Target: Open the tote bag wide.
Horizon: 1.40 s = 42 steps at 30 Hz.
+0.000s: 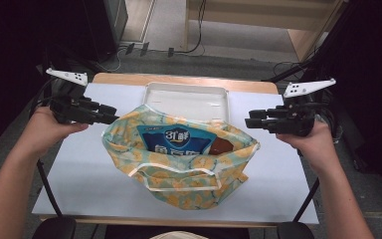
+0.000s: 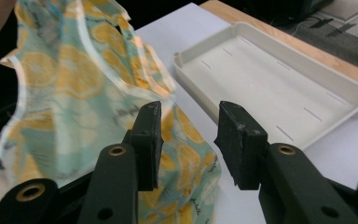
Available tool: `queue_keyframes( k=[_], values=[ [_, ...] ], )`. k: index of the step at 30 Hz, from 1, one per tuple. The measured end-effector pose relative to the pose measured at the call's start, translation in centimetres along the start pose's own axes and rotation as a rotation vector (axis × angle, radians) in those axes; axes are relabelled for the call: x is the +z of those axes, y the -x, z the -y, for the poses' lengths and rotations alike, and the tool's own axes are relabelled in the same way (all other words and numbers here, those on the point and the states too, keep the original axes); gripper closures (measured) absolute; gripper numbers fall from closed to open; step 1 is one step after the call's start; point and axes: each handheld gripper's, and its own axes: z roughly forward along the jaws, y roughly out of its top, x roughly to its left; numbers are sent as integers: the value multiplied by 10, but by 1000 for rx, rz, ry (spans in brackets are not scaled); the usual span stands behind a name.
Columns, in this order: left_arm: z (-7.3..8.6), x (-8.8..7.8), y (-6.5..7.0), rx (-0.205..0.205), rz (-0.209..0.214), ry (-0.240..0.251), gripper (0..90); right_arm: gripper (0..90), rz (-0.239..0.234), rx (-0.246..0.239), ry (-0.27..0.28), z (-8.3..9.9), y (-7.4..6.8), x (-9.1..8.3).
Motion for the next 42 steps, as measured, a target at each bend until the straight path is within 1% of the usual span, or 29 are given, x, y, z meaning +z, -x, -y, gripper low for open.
queue_keyframes(
  k=[2, 4, 7, 9, 11, 13, 14, 15, 18, 20, 22, 25, 28, 30, 31, 32, 33, 34, 35, 37, 39, 42],
  values=[
    [-4, -5, 4, 12, 4, 9, 538, 618, -7, -9, 5, -4, -7, -3],
    [-10, -10, 9, 13, 6, 12, 537, 613, -12, -11, 8, -6, -13, -4],
    [-15, -13, 14, 18, 19, 13, 533, 605, -16, -28, 2, -7, -20, -4],
    [-18, -15, 21, 31, 23, 10, 527, 597, -21, -33, -3, -8, -27, -5],
    [-21, -16, 26, 42, 35, 19, 526, 591, -19, -40, -3, -8, -32, -7],
    [-22, -16, 34, 64, 32, 23, 523, 582, -19, -48, 0, -8, -39, -10],
    [-23, -16, 36, 66, 33, 23, 521, 576, -17, -51, -1, -7, -42, -11],
    [-24, -15, 39, 67, 42, 24, 520, 569, -17, -53, 0, -7, -43, -12],
    [-24, -12, 46, 83, 24, 6, 505, 538, -4, -64, -12, -5, -51, -13],
    [-24, -9, 48, 94, 14, -8, 488, 526, 0, -70, -9, -4, -56, -15],
    [-23, -8, 50, 100, 13, -7, 477, 507, 9, -84, -4, -3, -60, -17],
    [-20, -4, 48, 84, 21, -5, 471, 483, 4, -75, -8, 0, -61, -14],
    [-14, 3, 45, 74, 20, -23, 474, 484, -2, -66, -19, 7, -62, -8],
    [-12, 6, 43, 62, 20, -39, 539, 542, 17, -68, -34, 10, -63, -5],
    [-10, 9, 43, 52, 11, -47, 562, 577, 30, -65, -43, 12, -63, -4],
    [-9, 11, 42, 39, -1, -61, 630, 640, 48, -71, -54, 13, -62, -2],
    [-8, 14, 41, 31, -16, -68, 677, 692, 53, -67, -61, 15, -62, -1],
    [-7, 16, 41, 31, -22, -70, 716, 724, 54, -61, -69, 16, -61, 0],
    [-6, 18, 41, 33, -26, -70, 763, 782, 53, -59, -72, 17, -59, 1],
    [-5, 21, 41, 31, -31, -60, 827, 848, 46, -68, -74, 19, -56, 2],
    [-5, 24, 40, 26, -29, -49, 868, 862, 57, -66, -83, 20, -54, 3],
    [-5, 27, 37, 22, -28, -45, 891, 872, 74, -68, -85, 22, -49, 3]
  ],
)
